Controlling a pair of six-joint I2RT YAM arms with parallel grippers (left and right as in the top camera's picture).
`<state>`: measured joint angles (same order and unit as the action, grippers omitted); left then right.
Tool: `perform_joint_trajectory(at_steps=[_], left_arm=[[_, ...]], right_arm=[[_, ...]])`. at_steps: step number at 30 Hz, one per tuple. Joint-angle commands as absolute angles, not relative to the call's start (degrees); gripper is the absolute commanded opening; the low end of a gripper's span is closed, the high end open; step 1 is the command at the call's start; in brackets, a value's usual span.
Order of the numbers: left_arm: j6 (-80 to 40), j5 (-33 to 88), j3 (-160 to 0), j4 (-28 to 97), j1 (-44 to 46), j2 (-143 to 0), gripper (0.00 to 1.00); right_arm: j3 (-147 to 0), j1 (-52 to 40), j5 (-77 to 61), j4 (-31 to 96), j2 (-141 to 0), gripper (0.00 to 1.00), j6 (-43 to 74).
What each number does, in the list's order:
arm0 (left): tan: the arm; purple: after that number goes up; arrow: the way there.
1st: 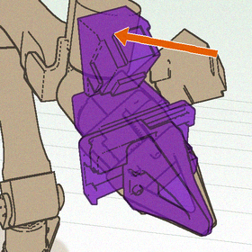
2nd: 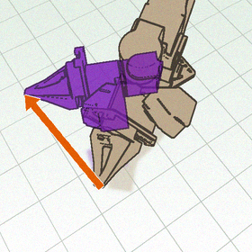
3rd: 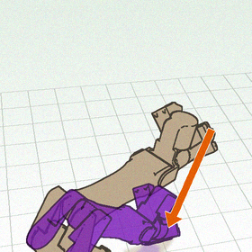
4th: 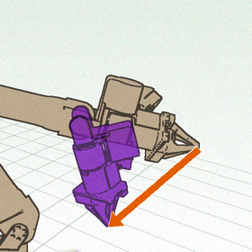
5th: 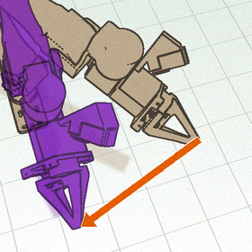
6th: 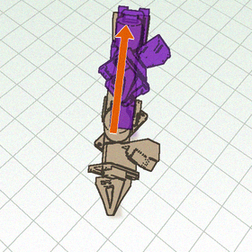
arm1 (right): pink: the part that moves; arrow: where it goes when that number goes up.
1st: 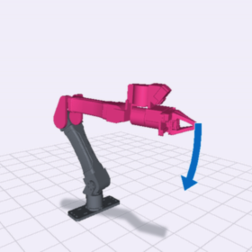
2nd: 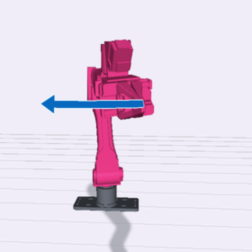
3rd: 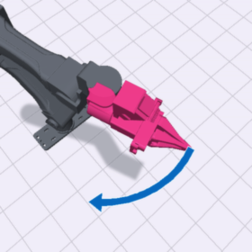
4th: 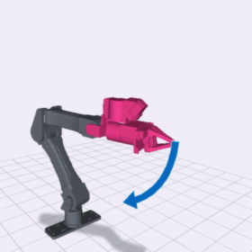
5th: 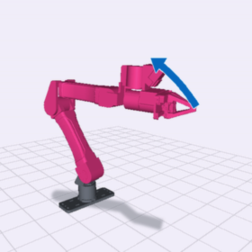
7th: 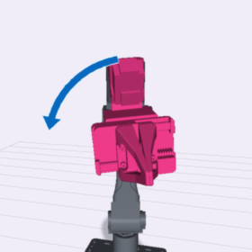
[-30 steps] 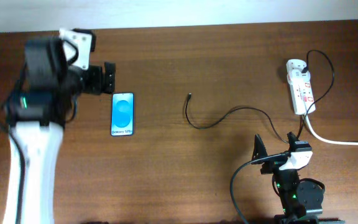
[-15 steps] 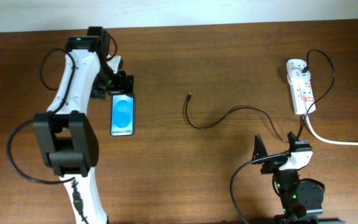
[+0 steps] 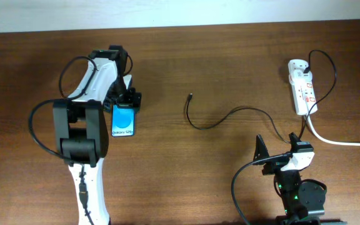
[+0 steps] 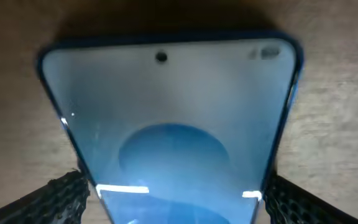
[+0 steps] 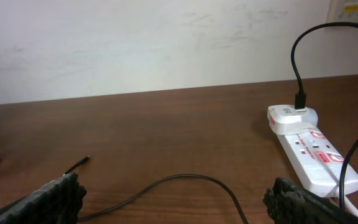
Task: Plug charger to phone and switch on socket
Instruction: 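Move the left gripper to the phone and grasp it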
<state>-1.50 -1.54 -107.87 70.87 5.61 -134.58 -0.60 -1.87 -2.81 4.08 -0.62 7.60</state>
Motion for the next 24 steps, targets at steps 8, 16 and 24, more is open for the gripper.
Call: perform_joint_trajectory(at_steps=[8,16,24], left_arm=[[-2.39,-0.64,-104.97,72.34,5.50,-135.11,0.92],[-6.66,-0.64,-89.76,54.35,5.50,-135.11,0.91],[-6.66,-0.86,-89.45,57.60,5.48,-134.87,0.97]], right_arm=[[-0.32,-2.24,-2.92,4.34,-0.21,0.98,8.01],[-0.32,-2.24,-2.92,4.34,-0.21,0.98,8.01],[-0.32,-2.24,-2.92,4.34,-0.21,0.98,8.01]])
